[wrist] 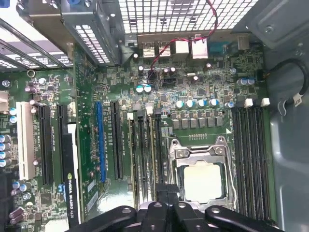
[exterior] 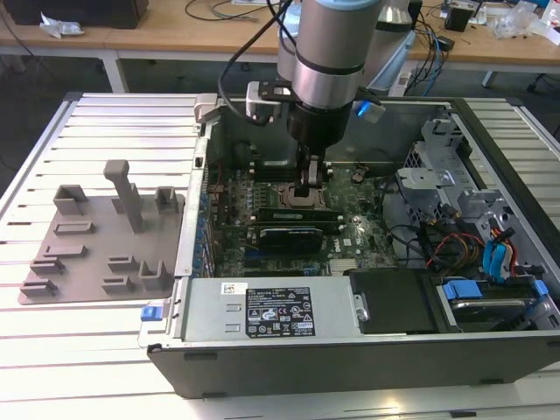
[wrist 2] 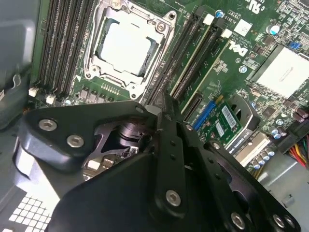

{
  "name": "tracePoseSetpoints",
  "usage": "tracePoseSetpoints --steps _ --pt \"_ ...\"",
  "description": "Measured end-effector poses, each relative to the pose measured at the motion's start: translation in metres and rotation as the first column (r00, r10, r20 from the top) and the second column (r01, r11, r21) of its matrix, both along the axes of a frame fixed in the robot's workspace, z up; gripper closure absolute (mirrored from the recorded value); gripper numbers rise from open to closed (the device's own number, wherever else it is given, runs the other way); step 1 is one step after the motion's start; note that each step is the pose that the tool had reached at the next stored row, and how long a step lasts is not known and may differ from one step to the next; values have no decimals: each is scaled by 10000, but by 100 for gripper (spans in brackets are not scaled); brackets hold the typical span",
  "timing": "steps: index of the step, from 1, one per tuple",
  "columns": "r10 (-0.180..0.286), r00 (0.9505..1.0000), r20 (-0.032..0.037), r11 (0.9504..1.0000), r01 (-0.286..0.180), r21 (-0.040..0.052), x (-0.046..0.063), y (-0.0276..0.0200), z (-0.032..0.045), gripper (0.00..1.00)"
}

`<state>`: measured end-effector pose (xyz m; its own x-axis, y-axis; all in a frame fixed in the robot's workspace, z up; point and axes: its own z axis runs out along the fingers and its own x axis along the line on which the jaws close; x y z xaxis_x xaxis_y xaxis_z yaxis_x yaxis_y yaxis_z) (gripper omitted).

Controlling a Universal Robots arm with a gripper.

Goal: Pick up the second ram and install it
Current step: 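Insert the second ram into the second slot, then press down the second ram until it locks into place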

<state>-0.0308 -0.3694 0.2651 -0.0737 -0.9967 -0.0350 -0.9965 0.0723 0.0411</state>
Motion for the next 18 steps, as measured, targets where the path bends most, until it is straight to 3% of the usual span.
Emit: tracePoseSetpoints --steps 4,7,15,17,18 --pt "-1 10000 -2 10000 1 -5 33 0 -1 89" --pt "0 10000 -8 10000 0 -23 243 0 -25 89" --pt "0 10000 -9 10000 0 -22 246 0 -25 89" --pt "1 10000 -45 10000 -1 -22 386 0 -101 89" --pt "1 10000 -47 10000 -1 -22 405 -1 -134 89"
